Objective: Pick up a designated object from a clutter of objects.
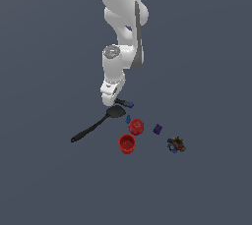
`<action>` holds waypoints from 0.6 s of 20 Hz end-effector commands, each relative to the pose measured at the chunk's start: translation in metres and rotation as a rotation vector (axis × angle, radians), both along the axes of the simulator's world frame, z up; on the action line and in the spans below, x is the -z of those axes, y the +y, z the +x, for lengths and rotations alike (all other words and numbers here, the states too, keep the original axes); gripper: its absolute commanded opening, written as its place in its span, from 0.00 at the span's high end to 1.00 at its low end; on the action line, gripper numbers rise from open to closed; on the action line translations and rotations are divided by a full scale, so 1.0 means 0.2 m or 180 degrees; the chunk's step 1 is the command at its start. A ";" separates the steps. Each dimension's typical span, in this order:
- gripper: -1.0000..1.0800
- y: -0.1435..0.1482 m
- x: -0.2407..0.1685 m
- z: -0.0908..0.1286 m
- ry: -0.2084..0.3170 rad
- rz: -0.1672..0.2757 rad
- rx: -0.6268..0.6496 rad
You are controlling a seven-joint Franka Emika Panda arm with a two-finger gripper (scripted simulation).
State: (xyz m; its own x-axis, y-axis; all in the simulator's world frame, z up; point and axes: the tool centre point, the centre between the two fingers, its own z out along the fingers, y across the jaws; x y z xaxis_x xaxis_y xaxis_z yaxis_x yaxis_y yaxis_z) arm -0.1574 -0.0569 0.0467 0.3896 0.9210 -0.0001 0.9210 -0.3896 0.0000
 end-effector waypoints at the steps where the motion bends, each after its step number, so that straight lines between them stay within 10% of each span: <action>1: 0.04 0.00 0.05 0.00 0.0001 0.0000 -0.0001; 12: 0.04 0.00 0.16 0.00 0.0000 0.0002 -0.0007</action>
